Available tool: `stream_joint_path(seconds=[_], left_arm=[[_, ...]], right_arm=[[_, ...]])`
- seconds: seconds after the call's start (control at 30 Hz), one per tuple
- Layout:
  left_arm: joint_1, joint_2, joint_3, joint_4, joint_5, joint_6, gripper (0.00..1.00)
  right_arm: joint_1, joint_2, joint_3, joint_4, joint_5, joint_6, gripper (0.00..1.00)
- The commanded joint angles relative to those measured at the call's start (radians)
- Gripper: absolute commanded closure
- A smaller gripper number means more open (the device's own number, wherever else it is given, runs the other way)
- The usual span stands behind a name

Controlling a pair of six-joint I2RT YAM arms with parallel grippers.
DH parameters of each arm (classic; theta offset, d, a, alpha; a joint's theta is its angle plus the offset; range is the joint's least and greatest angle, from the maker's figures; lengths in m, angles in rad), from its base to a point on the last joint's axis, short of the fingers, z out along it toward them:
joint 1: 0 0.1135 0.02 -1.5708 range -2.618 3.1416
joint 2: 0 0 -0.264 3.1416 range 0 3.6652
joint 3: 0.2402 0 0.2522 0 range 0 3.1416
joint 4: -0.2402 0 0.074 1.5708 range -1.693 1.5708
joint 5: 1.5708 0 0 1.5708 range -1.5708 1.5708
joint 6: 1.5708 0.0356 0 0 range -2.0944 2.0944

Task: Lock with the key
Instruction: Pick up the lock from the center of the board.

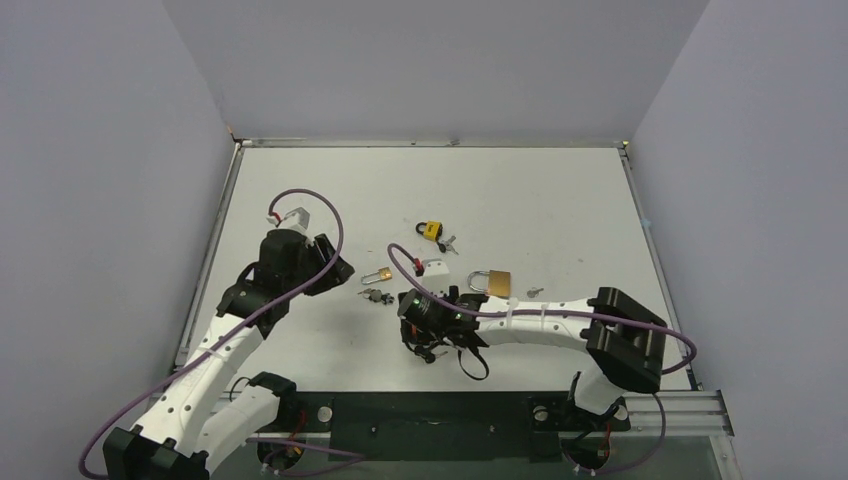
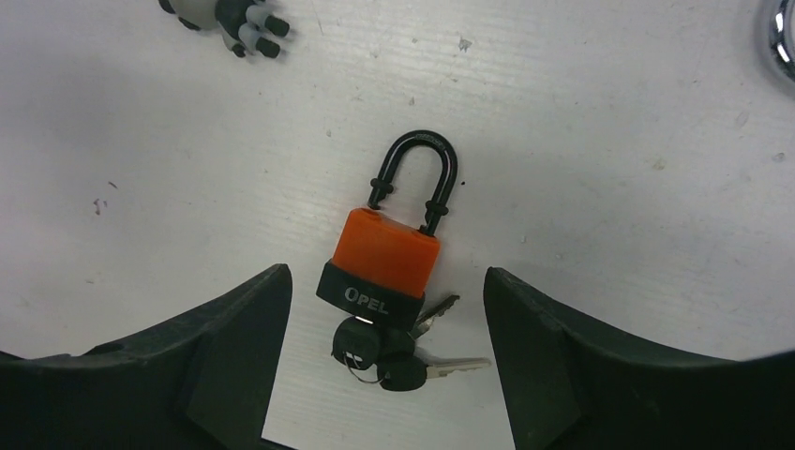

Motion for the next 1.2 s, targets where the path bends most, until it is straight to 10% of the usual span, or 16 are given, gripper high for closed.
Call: stream_joint_path(seconds=[0.0, 0.5, 0.73, 1.17], left_arm=[[0.006, -0.02, 0.008, 0.002, 0.017, 0.009, 0.54], [0.006, -0.005, 0.013, 0.017, 0.033, 0.004, 0.53], [0.006, 0.018, 0.027, 0.017, 0.079, 0.027, 0.53], [-0.044, 0.106, 0.203, -0.005, 0.375, 0.22, 0.53]], right_arm=[[0.031, 0.071, 0.049, 0.023, 0.046, 0.051, 0.3], [0.034, 0.199, 0.067, 0.056, 0.026, 0.052, 0.47], [0.023, 0.162, 0.046, 0.059, 0.022, 0.009, 0.98], [-0.024, -0.301, -0.029, 0.068, 0.017, -0.356, 1.0]])
